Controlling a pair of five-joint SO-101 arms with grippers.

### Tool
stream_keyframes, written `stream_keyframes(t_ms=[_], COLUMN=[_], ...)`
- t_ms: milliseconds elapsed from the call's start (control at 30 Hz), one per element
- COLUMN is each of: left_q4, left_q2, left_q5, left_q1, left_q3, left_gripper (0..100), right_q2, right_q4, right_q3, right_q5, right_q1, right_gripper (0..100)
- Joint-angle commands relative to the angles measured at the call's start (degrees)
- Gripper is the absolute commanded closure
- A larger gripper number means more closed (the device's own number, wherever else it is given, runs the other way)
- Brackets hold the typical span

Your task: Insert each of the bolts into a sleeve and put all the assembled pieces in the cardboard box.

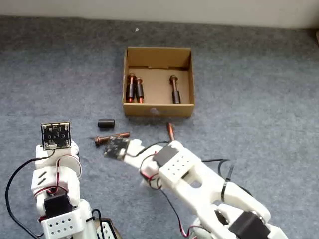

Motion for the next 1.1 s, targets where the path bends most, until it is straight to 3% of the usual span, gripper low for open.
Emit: stream_keyframes(t_ms=[0, 200, 467, 633, 867, 1067], left_q4=[-0.7, -0.7, -0.7, -0.7, -0.7, -0.53], left_q2=[-0.48, -0.48, -0.48, -0.48, -0.48, -0.4], left_q5=[0.18, 0.09, 0.09, 0.09, 0.09, 0.09], left_q1=[-0.13, -0.13, -0.13, -0.13, -0.13, -0.04], left_q3=[-1.89, -1.8, -1.8, -1.8, -1.8, -2.15], left_gripper=[99, 99, 99, 99, 99, 99], right_q2=[4.09, 16.57, 21.05, 20.53, 1.98, -15.08], right_q4=[-1.63, -2.42, 7.43, 7.78, 12.7, 13.14], right_q3=[-0.4, -3.74, -12.88, -12.97, -12.79, -12.35], right_q5=[0.53, -3.87, -3.6, -1.49, -6.77, -16.79], right_q1=[2.24, 2.07, 2.24, 2.42, 7.78, 14.73], right_gripper=[99.1, 97.1, 92.5, 99.8, 99.4, 99.4])
